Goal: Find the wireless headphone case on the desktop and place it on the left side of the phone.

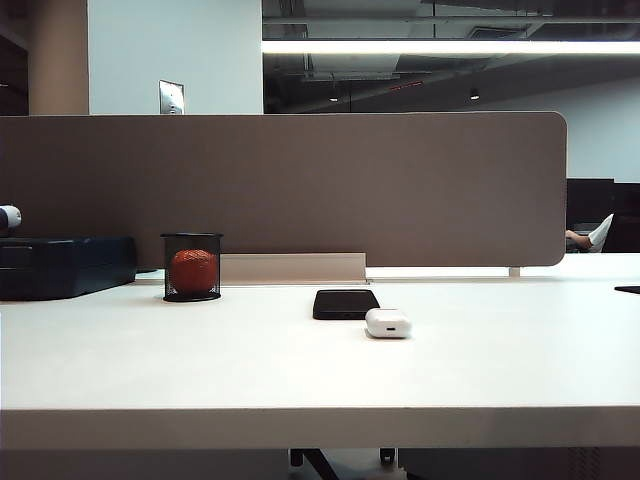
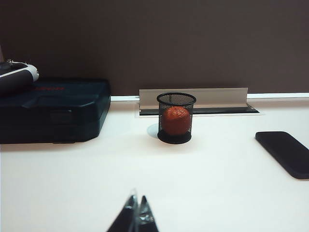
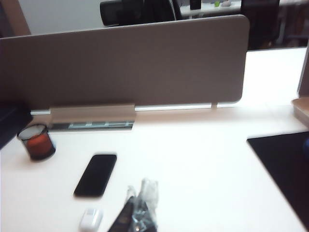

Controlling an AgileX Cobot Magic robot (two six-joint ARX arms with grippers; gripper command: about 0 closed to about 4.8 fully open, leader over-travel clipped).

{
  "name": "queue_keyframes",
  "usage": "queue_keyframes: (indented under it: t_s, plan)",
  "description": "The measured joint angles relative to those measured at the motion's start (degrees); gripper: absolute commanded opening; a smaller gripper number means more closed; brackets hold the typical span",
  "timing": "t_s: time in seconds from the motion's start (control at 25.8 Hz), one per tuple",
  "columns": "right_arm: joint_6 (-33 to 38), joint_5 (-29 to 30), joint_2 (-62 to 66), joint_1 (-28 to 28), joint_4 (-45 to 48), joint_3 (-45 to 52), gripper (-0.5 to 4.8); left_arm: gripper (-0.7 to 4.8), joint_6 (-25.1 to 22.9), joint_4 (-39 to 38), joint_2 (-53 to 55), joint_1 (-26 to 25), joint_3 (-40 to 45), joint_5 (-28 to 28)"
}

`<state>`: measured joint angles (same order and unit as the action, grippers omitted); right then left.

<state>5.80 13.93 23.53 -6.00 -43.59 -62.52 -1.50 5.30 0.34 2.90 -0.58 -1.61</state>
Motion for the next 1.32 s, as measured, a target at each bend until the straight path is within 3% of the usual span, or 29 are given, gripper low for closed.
queue_keyframes:
  t_s: [0.43, 0.7, 1.12, 1.32]
  plan:
    - [0.2, 2.6, 18.8, 0.0, -25.4, -23.0, -0.06, -0.06, 0.0, -2.3, 0.0, 0.0, 0.0, -0.1]
    - [5.6, 10.0, 24.4, 0.0, -30.9, -24.5, -0.05, -0.06, 0.0, -2.4, 0.0, 0.0, 0.0, -0.1]
    - [6.6, 10.6, 29.5, 0.3, -34.6, -24.5, 0.13, -0.05, 0.0, -2.6, 0.0, 0.0, 0.0, 0.3]
    - [6.6, 12.5, 31.2, 4.0, -32.2, -24.4, 0.13, -0.06, 0.0, -2.6, 0.0, 0.0, 0.0, 0.3]
